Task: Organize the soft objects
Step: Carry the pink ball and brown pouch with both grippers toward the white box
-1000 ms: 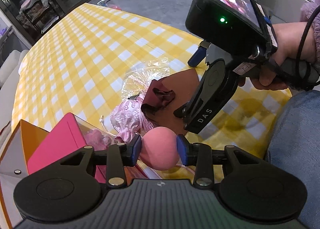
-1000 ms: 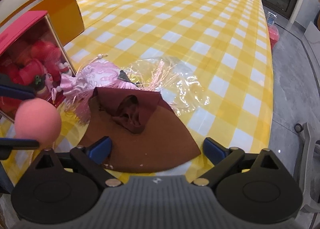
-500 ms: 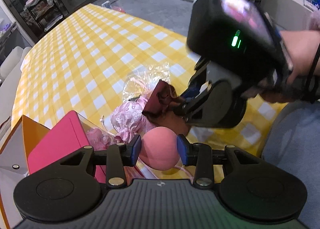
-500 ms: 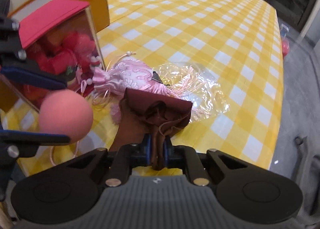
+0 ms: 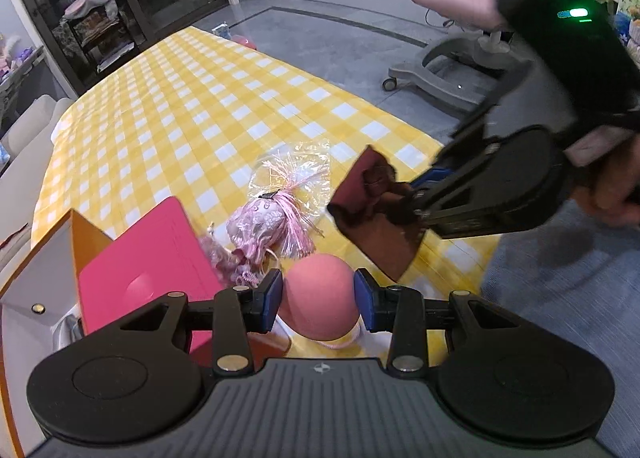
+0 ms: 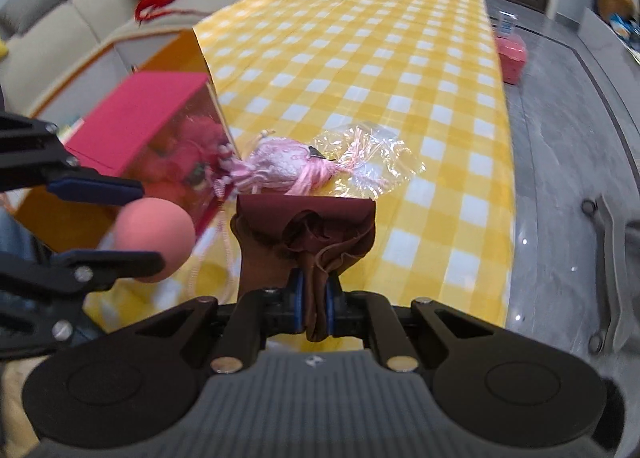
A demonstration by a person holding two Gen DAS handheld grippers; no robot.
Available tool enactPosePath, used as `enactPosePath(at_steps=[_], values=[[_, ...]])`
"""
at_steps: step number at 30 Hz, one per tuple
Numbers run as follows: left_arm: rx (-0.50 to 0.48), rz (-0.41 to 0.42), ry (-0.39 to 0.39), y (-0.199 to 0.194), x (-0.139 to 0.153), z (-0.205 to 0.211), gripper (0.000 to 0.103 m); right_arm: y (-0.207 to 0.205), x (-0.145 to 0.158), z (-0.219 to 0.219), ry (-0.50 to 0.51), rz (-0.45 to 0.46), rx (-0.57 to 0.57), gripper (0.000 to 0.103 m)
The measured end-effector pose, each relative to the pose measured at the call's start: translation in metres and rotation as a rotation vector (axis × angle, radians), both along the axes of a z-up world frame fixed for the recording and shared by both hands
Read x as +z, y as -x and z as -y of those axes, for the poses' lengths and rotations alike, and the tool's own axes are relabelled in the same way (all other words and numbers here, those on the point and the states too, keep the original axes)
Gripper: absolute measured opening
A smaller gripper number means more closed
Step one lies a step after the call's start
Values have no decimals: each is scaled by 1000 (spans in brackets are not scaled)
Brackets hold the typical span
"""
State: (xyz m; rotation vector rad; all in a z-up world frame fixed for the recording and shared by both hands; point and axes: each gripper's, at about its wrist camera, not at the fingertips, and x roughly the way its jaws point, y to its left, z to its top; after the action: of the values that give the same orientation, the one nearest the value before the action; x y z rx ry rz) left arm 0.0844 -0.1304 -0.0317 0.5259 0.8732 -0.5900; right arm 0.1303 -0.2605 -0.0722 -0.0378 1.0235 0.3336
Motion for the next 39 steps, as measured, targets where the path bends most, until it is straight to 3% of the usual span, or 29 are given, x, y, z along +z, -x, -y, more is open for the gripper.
enactPosePath(at_steps=[7,17,30,39], values=[[33,18,39,23,17,-24,44,47,30,-14,-59,31,-76,8],[174,104,153,48,48,-85,44,83,72,-65,-118,97,-3,9],[428,160,240,41,64,-192,43,67,112,-162,-162,149,201,9],[546,136,254,26,61,-253,43,32,111,-228,-153,116,294,9]])
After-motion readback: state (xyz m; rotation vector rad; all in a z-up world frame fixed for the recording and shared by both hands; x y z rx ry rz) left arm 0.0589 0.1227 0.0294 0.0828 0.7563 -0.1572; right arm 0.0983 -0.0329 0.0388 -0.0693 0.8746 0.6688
